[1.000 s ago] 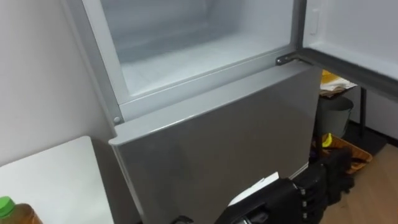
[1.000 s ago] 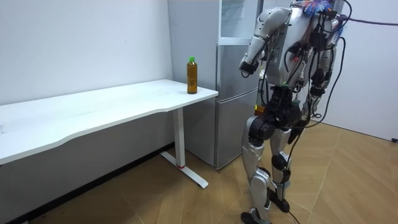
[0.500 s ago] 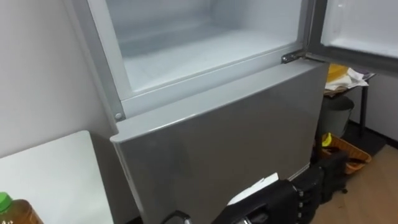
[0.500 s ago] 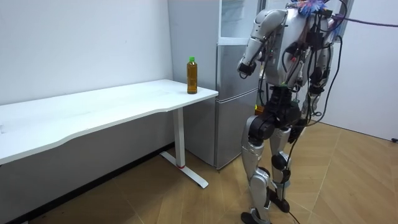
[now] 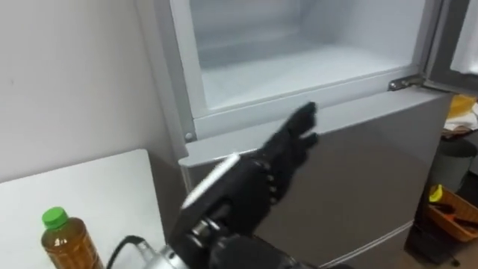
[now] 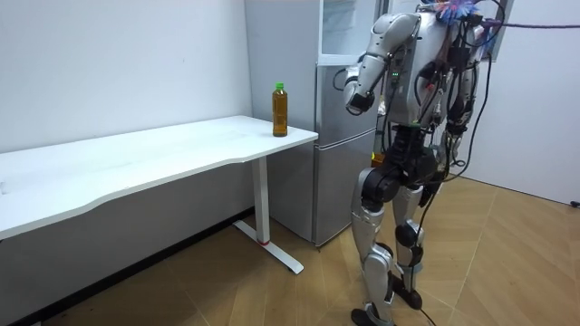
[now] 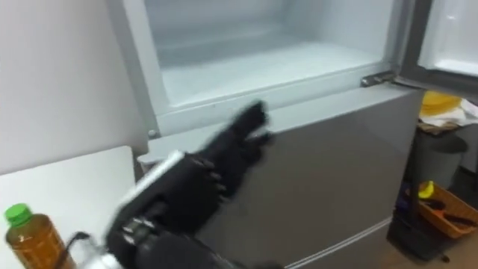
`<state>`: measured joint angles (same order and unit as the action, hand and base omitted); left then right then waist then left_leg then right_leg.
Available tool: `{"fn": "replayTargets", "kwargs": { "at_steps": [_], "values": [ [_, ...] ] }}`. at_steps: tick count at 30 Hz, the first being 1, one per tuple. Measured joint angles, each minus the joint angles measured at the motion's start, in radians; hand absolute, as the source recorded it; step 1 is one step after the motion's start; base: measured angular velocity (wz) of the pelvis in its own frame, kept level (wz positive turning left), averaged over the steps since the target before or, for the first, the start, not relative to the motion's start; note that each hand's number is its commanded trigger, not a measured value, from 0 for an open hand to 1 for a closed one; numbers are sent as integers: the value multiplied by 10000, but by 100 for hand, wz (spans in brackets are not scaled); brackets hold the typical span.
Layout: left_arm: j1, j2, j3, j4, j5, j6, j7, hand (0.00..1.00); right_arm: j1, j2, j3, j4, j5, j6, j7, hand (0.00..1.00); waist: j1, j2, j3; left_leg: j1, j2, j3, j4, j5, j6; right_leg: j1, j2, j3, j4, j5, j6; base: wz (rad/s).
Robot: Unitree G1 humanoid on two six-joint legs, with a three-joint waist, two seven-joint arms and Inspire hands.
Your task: Put the bottle in the upper fridge
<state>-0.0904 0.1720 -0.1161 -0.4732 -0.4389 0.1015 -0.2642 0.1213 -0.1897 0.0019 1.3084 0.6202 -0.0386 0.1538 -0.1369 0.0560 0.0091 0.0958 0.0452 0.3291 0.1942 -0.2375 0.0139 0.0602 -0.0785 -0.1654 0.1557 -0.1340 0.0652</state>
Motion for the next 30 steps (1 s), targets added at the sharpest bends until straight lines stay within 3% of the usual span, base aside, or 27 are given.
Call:
{"fn": "replayTargets", "kwargs": {
  "at_steps": [3, 4, 8, 11, 16, 21, 25, 30],
  "values": [
    [35, 40, 1093, -587, 0, -317, 456, 0, 194, 21, -93, 23, -24, -108, 15, 0, 434, -78, -14, 53, 2, -92, -67, 3, -10, 72, 16, -28, 6, -8, -4, 5],
    [70, 44, 1511, -757, 0, -672, 594, 0, 301, 42, -145, 19, -24, -180, 14, 0, 650, -77, -91, 92, 18, -93, -66, 0, -18, 105, 27, -31, 6, -7, -6, 0],
    [447, 10, 2665, -1122, 248, -1859, 1333, 0, 617, 127, -377, 10, -122, -443, 7, 0, 965, -123, -82, 228, 29, -253, -64, -38, -70, 334, 54, -134, -8, -6, -6, 7],
    [665, 10, 3169, -1127, 602, -1983, 2215, 0, 704, 187, -538, -140, -398, -507, -18, 0, 1174, -72, -106, 223, 32, -355, -50, -38, -71, 382, 57, -195, -15, -6, -6, 10],
    [672, 12, 3954, -1134, 650, -2219, 3776, 0, 920, 212, -653, -254, -346, -515, -35, 0, 1239, 21, -144, 210, 31, -521, -59, -38, -73, 448, 54, -356, -31, -5, -8, 8],
    [803, 12, 4704, -1136, 1294, -2572, 4678, 0, 1026, 252, -928, -241, -368, -566, -4, 0, 1425, 60, -146, 228, 28, -634, -55, -33, -81, 524, 50, -572, -59, -6, -8, 6],
    [1826, -108, 5318, -967, 1281, -2740, 5180, 0, 1193, 323, -1251, -356, -373, -568, 2, 0, 1467, 120, -73, 362, 11, -836, -61, -41, -87, 725, 47, -710, -52, -12, 3, 10],
    [2986, -338, 5465, -43, 1279, -2705, 5330, 0, 1383, 349, -1424, -675, -414, -403, 9, 0, 1502, 82, -62, 323, 0, -1045, -57, -41, -88, 789, 27, -936, -39, -51, 37, 14]
  ]
}}
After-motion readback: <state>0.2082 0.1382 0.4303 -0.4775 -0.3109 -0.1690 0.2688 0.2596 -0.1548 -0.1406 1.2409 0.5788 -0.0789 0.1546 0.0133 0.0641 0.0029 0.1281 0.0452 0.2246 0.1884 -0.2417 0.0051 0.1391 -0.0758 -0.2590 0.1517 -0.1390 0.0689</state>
